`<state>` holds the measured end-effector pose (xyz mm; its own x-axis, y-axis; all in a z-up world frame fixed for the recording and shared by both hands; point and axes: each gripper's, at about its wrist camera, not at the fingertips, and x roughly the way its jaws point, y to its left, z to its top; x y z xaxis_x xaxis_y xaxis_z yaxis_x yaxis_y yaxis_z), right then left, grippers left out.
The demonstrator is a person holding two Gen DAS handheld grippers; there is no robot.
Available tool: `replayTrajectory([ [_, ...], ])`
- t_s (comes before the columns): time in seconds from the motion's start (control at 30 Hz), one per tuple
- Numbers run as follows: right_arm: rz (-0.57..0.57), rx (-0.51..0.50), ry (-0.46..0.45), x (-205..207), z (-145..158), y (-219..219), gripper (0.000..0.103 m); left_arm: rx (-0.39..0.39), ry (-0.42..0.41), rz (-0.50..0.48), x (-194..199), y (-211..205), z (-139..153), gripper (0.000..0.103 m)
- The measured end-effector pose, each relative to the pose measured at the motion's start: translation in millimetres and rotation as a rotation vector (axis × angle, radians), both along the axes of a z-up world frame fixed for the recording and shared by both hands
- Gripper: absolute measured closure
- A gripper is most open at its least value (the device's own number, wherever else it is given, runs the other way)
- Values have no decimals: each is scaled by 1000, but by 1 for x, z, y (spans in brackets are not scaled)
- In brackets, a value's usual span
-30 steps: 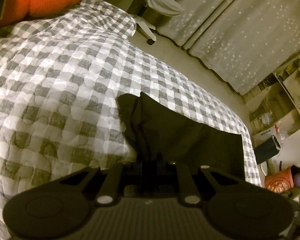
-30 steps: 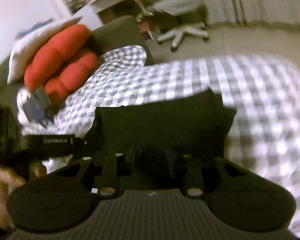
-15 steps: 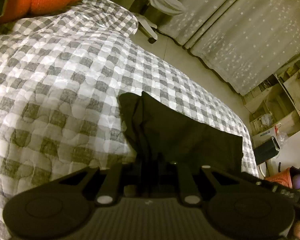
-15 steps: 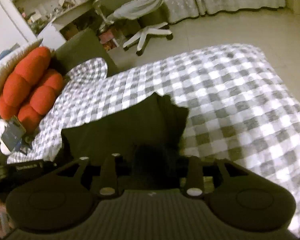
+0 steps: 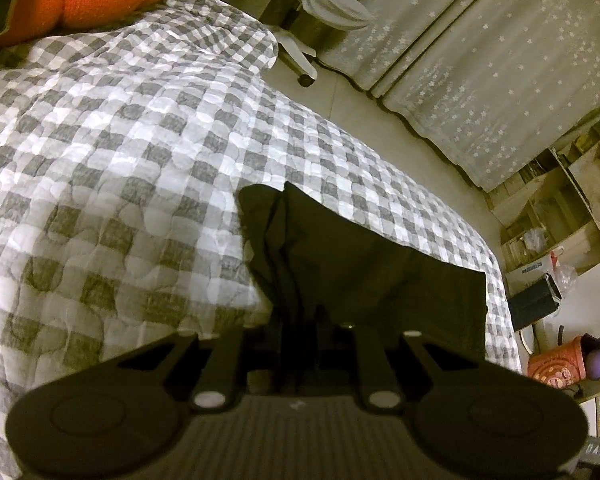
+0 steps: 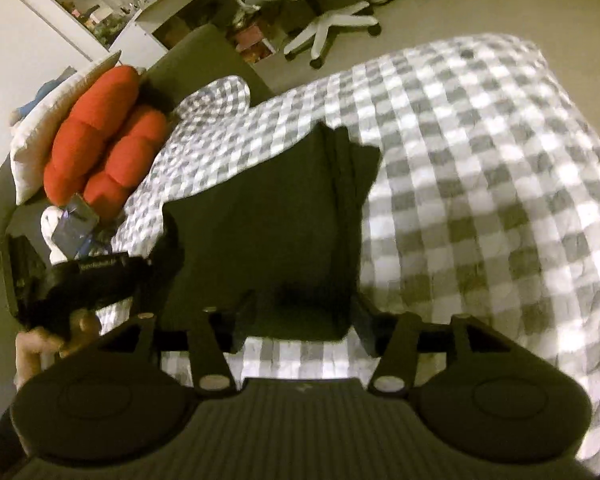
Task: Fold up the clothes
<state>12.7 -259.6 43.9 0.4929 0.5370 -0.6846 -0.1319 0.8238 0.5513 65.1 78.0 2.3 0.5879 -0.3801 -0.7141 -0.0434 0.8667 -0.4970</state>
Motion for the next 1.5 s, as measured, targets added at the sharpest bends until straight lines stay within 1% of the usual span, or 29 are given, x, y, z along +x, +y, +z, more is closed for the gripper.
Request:
replayTrajectory([
  [0.1,-7,7,23,-4,-4,-3,46,-1,2,2,0,0,0,88],
  [0.13,-9,27,34,-6,-6,-5,46,-2,3,3,0,0,0,88],
  [0.23,4,115,69,-15,-13,-9,46,-4,6,6,0,0,0,88],
  [0.3,12,216,99,-16,-19,-12,46,4,8,6,0,-1,1,88],
  [0.33,14,251,117,-15,-25,-10,46,7,9,7,1,-2,1,88],
  [0.4,-14,288,103,-13,-29,-9,46,16,8,9,2,-5,2,88],
  [0.47,-53,299,87,-9,-28,-9,46,31,4,7,2,-9,3,88],
  [0.53,-69,295,67,-4,-27,-8,46,24,4,6,2,-7,3,88],
  [0.6,-88,312,72,-2,-29,-9,46,17,4,5,1,-6,2,88],
  [0.63,-88,308,71,-1,-28,-9,46,10,7,6,1,-4,2,88],
  [0.73,-62,256,29,-1,-23,-6,46,-14,22,15,0,0,1,87],
  [0.83,-68,224,-1,-3,-23,-7,45,-15,24,18,-1,0,1,87],
  [0.9,-78,230,-7,-4,-24,-12,45,-7,19,14,-2,-2,1,87],
  [1.03,-99,229,-38,-2,-23,-17,45,-19,29,20,-1,0,1,87],
  [1.17,-106,240,-35,3,-25,-16,43,-11,24,17,-2,-1,2,87],
  [1.23,-110,246,-33,6,-25,-15,41,-19,29,20,-1,0,2,87],
  [1.3,-114,251,-31,8,-26,-14,35,-23,31,21,-1,0,2,87],
  [1.33,-115,254,-30,10,-26,-14,34,-22,31,21,-1,0,2,87],
  [1.5,-125,268,-25,17,-28,-12,34,-25,34,25,-1,0,2,87],
])
